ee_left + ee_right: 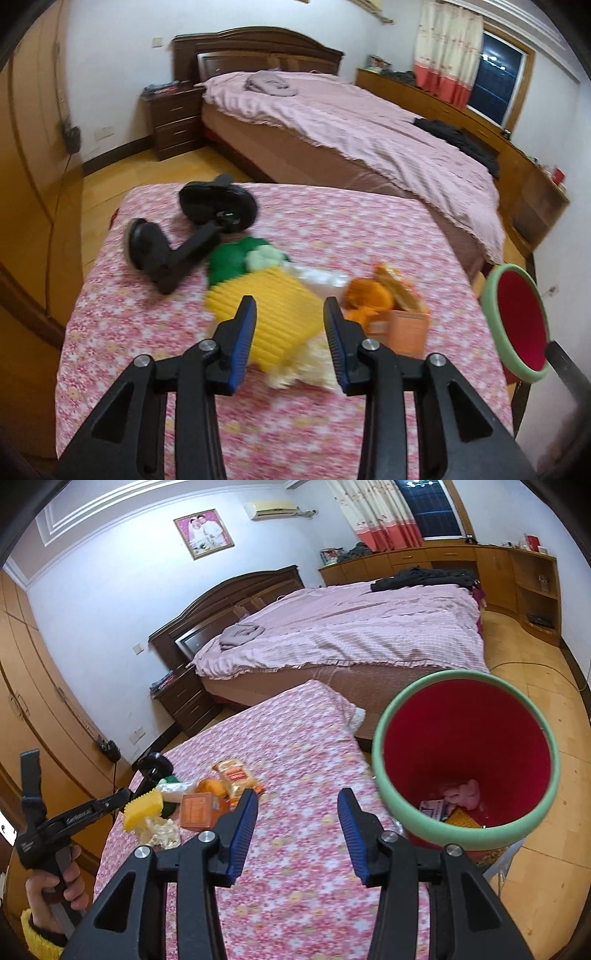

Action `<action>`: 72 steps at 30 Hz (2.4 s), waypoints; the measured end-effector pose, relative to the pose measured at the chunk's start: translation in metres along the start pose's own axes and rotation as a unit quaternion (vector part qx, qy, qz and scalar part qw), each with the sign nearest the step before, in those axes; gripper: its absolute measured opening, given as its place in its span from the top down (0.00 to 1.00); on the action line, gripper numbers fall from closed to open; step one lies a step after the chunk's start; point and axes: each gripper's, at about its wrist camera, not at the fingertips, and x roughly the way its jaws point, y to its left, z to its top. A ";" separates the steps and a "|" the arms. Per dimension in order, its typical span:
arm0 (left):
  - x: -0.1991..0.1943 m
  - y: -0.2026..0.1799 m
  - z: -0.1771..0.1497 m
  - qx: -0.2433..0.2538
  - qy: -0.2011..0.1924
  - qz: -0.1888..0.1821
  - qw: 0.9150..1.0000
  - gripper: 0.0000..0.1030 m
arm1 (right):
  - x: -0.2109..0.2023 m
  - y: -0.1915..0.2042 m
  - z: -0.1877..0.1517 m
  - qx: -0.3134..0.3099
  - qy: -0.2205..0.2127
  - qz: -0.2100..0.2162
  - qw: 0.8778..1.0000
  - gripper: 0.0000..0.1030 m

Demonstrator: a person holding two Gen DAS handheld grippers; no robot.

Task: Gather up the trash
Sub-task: 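Reach the left tool to the yellow mesh net and grasp it, then grasp the orange cardboard box with the right tool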

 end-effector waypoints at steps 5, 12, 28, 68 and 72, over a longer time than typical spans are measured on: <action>0.026 0.021 0.002 -0.003 0.023 0.013 1.000 0.56 | 0.014 0.016 -0.003 -0.012 0.015 -0.002 1.000 0.52; 0.040 0.036 -0.001 -0.020 0.029 -0.005 0.999 0.56 | 0.037 0.034 -0.004 -0.025 0.040 0.002 0.999 0.52; 0.003 0.057 -0.007 -0.039 -0.016 -0.050 0.998 0.87 | 0.090 0.089 -0.014 -0.062 0.093 0.051 0.992 0.52; -0.072 0.113 -0.054 -0.116 -0.091 -0.030 0.989 0.87 | 0.074 0.113 -0.023 -0.083 0.051 0.047 0.994 0.48; -0.077 0.099 -0.052 -0.104 -0.095 -0.042 0.989 0.87 | 0.053 0.107 -0.021 -0.083 0.035 0.043 0.995 0.48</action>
